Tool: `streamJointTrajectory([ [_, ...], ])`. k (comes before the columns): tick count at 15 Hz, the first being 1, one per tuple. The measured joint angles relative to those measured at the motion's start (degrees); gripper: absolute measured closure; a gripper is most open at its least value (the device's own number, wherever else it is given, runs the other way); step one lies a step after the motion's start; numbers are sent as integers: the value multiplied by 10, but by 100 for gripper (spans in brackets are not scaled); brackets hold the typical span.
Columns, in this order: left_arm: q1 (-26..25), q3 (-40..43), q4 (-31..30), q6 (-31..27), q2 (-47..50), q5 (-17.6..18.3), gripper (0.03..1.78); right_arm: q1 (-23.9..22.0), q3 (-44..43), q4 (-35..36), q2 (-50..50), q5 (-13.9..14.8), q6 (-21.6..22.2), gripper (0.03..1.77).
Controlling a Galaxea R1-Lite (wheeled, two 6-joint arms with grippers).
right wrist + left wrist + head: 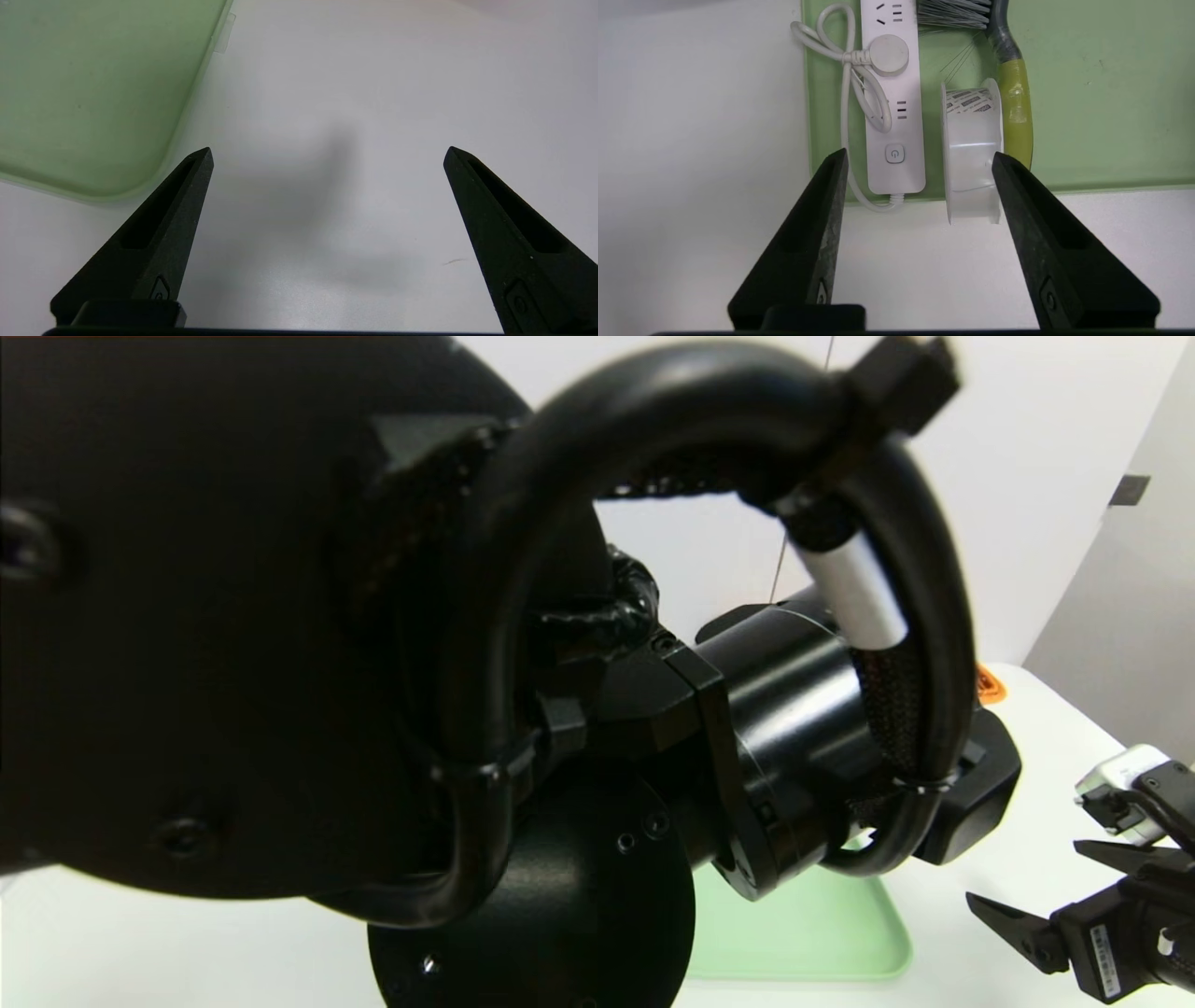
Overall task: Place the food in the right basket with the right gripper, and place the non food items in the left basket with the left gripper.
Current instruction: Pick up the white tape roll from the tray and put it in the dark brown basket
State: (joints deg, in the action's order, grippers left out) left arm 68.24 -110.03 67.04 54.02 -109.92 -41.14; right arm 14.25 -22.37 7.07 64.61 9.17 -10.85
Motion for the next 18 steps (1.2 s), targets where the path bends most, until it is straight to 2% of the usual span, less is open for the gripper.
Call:
streamJointTrajectory([
  [3,13,0,1,33,-11,23,49,0,3,1,-1,0,0,10],
  [7,19,1,0,44,-39,25,34,0,4,1,-1,-1,0,10],
  [11,18,-1,-5,48,-64,49,25,0,5,1,-1,-1,1,10],
  [18,-4,0,-17,48,-93,50,16,0,11,1,0,-2,4,10],
])
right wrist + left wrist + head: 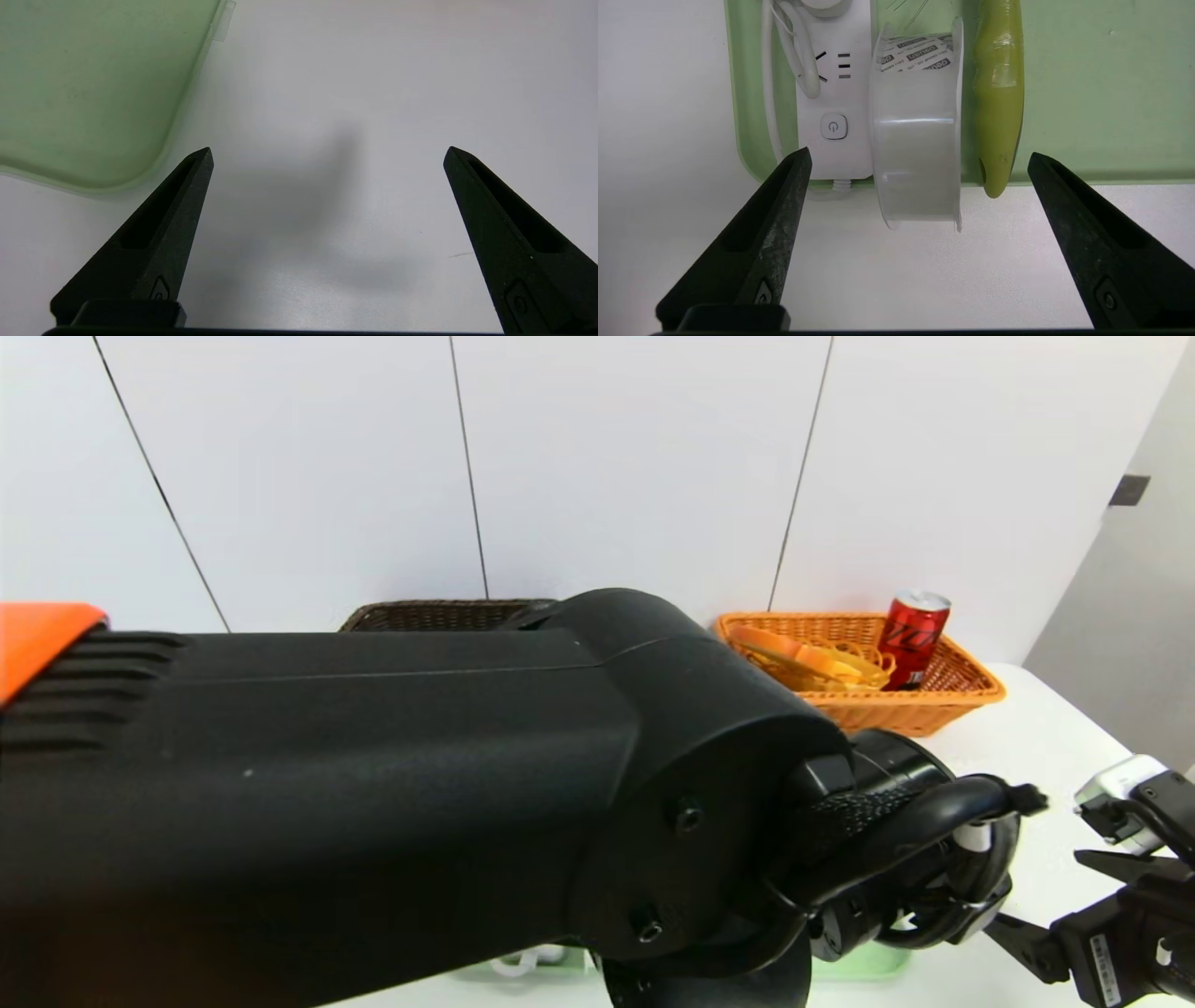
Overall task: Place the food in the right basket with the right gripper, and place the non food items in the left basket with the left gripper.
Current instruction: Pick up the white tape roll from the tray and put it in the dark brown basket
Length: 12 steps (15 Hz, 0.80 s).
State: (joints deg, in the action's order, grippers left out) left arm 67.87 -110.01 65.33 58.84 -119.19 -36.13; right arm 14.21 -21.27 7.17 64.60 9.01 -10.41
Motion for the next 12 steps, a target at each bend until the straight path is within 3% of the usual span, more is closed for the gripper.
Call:
streamJointTrajectory([
  [12,-30,2,-26,1,-21,14,12,0,0,1,-1,0,2,10],
])
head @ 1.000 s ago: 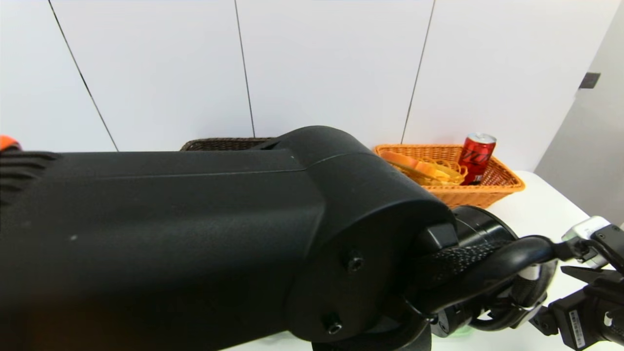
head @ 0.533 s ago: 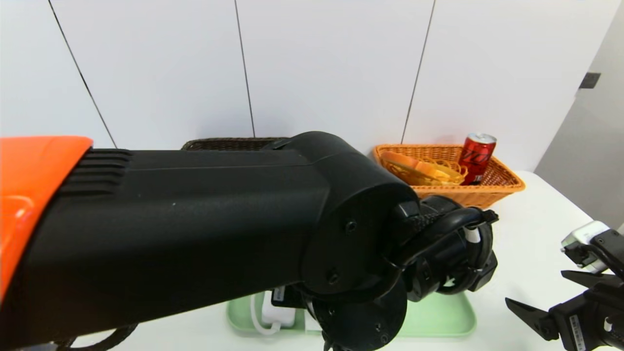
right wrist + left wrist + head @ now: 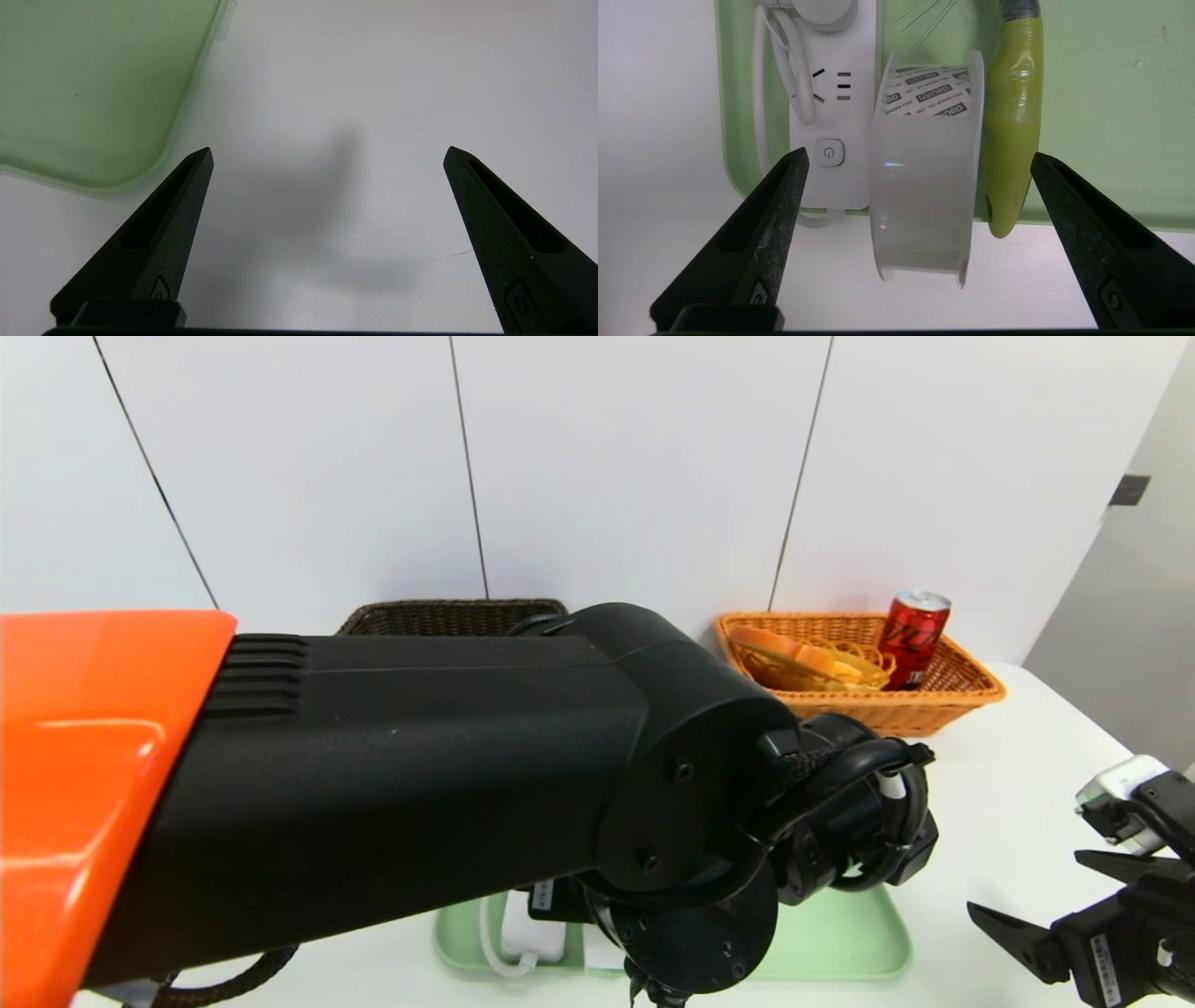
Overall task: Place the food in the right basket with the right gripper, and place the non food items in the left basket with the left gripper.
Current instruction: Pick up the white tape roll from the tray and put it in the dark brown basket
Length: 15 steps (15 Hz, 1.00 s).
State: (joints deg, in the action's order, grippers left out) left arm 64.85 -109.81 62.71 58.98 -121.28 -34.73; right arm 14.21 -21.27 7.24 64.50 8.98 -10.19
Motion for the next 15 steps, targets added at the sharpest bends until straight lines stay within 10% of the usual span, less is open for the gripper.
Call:
streamJointTrajectory([
  [2,0,2,-13,0,0,0,12,0,0,0,0,0,0,10],
  [10,0,4,-12,-1,-1,0,131,0,1,0,1,0,1,10],
  [15,0,10,-11,0,0,-3,131,0,2,0,0,0,1,10],
])
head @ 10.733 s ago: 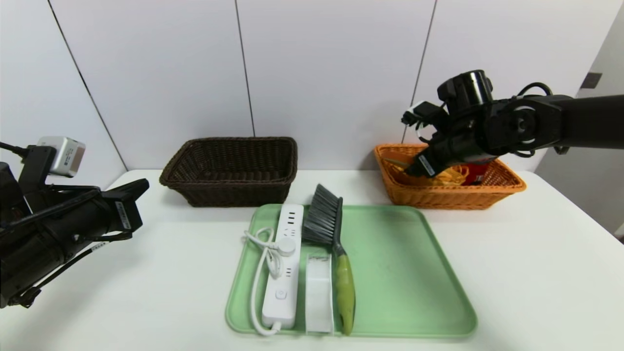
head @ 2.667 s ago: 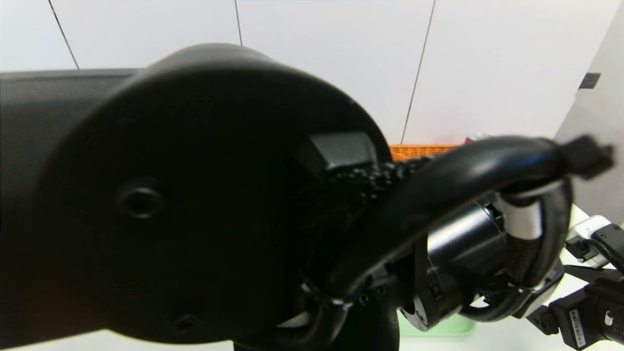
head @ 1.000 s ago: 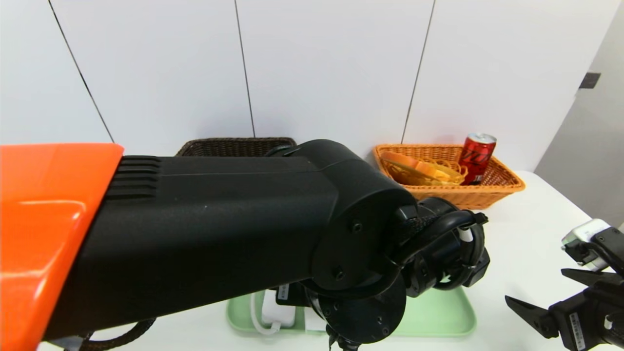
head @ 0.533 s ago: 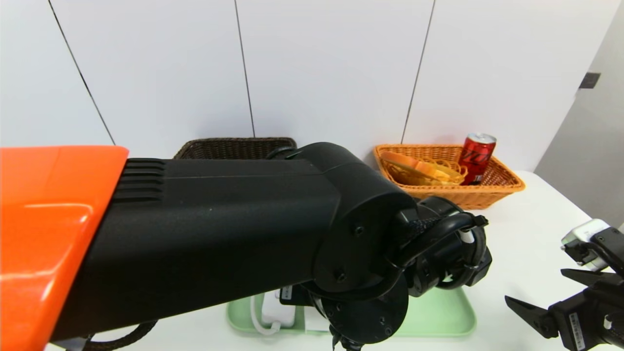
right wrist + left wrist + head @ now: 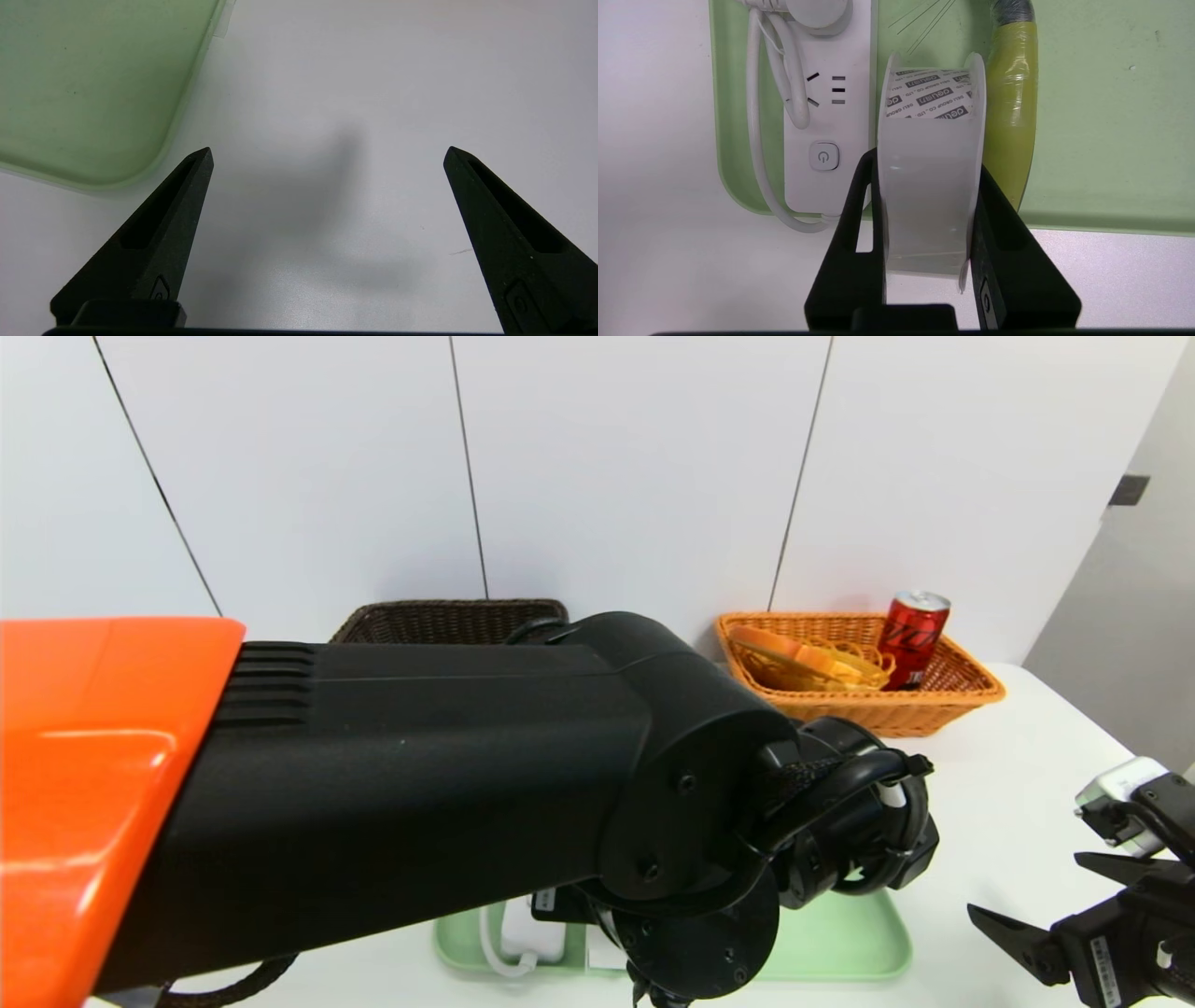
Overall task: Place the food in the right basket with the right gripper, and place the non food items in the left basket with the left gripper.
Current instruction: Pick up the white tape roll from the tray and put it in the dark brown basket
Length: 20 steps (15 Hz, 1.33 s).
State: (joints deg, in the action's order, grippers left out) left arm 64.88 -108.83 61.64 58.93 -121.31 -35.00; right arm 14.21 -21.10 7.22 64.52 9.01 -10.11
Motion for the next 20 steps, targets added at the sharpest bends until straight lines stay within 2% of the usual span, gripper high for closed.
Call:
streamJointTrajectory([
  [5,0,-11,1,-26,34,-7,131,0,0,0,0,0,0,10],
  [12,-8,-35,1,-78,123,-53,131,0,3,0,0,0,0,10],
  [17,-69,-36,-24,-145,169,-64,131,0,4,0,-1,0,0,10],
  [20,-168,-36,-76,-224,191,-62,131,0,7,0,-4,0,0,10],
])
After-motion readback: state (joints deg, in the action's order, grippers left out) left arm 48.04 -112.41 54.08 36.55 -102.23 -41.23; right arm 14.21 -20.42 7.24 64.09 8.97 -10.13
